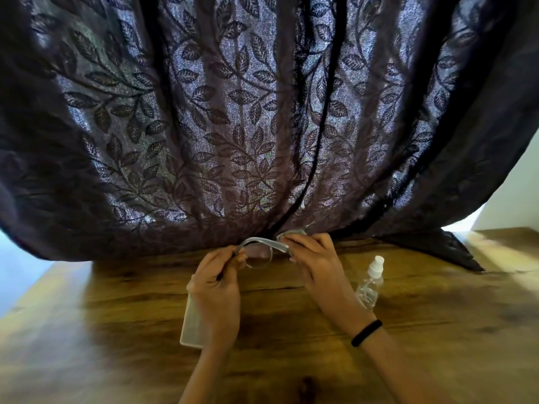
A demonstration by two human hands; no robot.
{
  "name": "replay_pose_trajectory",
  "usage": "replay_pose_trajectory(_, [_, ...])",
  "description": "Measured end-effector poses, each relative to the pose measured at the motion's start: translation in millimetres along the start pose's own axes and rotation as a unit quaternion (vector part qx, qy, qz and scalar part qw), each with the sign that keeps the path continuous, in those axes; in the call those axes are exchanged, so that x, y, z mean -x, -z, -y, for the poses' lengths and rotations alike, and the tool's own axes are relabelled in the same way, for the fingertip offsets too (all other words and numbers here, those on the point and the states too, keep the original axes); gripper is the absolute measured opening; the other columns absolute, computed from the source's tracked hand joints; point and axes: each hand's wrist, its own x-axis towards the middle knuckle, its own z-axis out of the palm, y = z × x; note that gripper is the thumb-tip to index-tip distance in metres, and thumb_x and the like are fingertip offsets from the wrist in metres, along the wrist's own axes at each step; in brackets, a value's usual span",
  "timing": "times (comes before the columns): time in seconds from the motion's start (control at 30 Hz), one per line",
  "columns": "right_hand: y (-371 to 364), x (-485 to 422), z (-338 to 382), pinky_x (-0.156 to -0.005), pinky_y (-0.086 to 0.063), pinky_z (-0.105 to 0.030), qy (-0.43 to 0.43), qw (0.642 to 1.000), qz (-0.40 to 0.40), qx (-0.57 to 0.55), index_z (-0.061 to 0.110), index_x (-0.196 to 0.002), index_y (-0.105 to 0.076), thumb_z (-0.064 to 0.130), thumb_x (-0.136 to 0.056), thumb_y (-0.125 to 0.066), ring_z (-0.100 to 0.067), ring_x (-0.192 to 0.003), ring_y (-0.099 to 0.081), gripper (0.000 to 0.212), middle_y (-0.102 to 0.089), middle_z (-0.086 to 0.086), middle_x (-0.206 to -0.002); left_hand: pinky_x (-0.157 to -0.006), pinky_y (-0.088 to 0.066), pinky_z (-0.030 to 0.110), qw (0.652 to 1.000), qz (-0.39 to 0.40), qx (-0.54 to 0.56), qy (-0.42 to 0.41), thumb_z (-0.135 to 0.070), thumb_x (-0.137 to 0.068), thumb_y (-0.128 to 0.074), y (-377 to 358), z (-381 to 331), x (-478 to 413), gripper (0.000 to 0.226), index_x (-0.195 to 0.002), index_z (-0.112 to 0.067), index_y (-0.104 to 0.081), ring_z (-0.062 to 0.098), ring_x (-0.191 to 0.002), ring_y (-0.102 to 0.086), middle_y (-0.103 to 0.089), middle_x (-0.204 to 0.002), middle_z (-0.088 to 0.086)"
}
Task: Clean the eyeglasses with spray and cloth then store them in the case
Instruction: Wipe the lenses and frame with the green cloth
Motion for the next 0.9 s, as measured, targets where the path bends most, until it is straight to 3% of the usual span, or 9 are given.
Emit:
replay_pose_trajectory(0.1, [0.5,4.0,-2.7,-0.082,-0.044,-0.026,-0.004,1.0,-0.009,0.012,0.012,-0.116,-0.062,-0.006,-0.081,-0.062,-0.016,-0.097,-0.042,0.038,-0.064,0.0,-0.115,-0.068,-0.048,0.006,1.0,-0.009,0.001,-0.003,0.019,-0.069,-0.065,-0.3,-2.0,-0.7,0.041,-0.092,-0.014,-0.065,-0.008,-0.077,-0.063,-0.063,-0.083,-0.011])
replay_pose_trajectory(0.3, [4.8,0.9,-8.9,-0.08,-0.044,-0.026,-0.05,0.997,-0.033,0.057,0.006,-0.113,-0.062,0.003,-0.084,-0.062,-0.023,-0.094,-0.051,0.029,-0.064,-0.005,-0.111,-0.067,-0.051,0.009,0.999,0.006,0.039,0.012,0.018,-0.07,-0.065,1.8,-7.1,0.4,0.044,-0.088,-0.022,-0.065,-0.005,-0.075,-0.064,-0.065,-0.083,-0.011])
replay_pose_trajectory(0.47, [6.1,-11.8,-8.9,-0.092,-0.025,-0.013,-0.046,0.998,-0.007,0.031,0.006,-0.123,-0.055,-0.002,-0.085,-0.056,-0.014,-0.097,-0.036,0.038,-0.055,-0.006,-0.123,-0.068,-0.052,0.01,0.999,0.021,0.049,0.007,0.02,-0.072,-0.061,0.9,-10.0,-2.1,0.039,-0.094,-0.013,-0.064,-0.002,-0.077,-0.065,-0.065,-0.084,-0.005])
replay_pose_trajectory(0.6, [1.8,-16.0,-5.6,-0.086,-0.033,-0.023,-0.025,0.999,0.035,-0.001,0.01,-0.125,-0.054,-0.002,-0.087,-0.054,-0.019,-0.095,-0.037,0.041,-0.053,-0.004,-0.129,-0.068,-0.055,0.016,0.998,0.009,0.055,0.025,0.018,-0.074,-0.061,-0.3,-12.6,-4.6,0.036,-0.097,-0.01,-0.064,0.002,-0.074,-0.067,-0.066,-0.083,0.006])
replay_pose_trajectory(0.77, [4.5,-13.9,-5.4,-0.079,-0.029,-0.009,0.002,0.999,0.031,-0.042,0.014,-0.119,-0.061,-0.005,-0.084,-0.056,-0.015,-0.087,-0.034,0.04,-0.06,0.002,-0.119,-0.066,-0.052,0.009,0.999,-0.006,0.047,0.009,0.019,-0.072,-0.062,0.1,-8.9,-4.0,0.036,-0.097,-0.008,-0.063,-0.004,-0.074,-0.065,-0.064,-0.082,0.001])
replay_pose_trajectory(0.9, [9.7,-14.0,-10.9,-0.084,-0.037,-0.018,-0.002,0.998,0.057,0.01,0.017,-0.125,-0.055,-0.001,-0.085,-0.057,-0.02,-0.096,-0.04,0.044,-0.054,0.0,-0.127,-0.067,-0.055,0.017,0.998,0.018,0.058,0.022,0.018,-0.072,-0.064,1.1,-4.6,-0.1,0.042,-0.091,-0.02,-0.067,0.002,-0.073,-0.067,-0.067,-0.084,-0.007])
